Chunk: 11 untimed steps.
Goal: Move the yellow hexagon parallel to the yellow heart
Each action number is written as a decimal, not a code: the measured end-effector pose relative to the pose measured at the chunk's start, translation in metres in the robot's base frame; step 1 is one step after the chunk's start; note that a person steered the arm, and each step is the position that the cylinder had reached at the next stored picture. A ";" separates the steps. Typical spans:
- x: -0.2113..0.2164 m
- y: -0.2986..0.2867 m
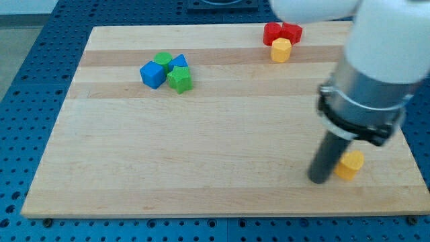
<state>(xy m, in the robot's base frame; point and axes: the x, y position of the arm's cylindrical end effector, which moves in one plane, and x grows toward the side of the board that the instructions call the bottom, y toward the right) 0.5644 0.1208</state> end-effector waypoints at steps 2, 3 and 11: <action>-0.133 -0.039; -0.196 -0.043; -0.237 0.004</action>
<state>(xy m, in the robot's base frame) 0.3275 0.1243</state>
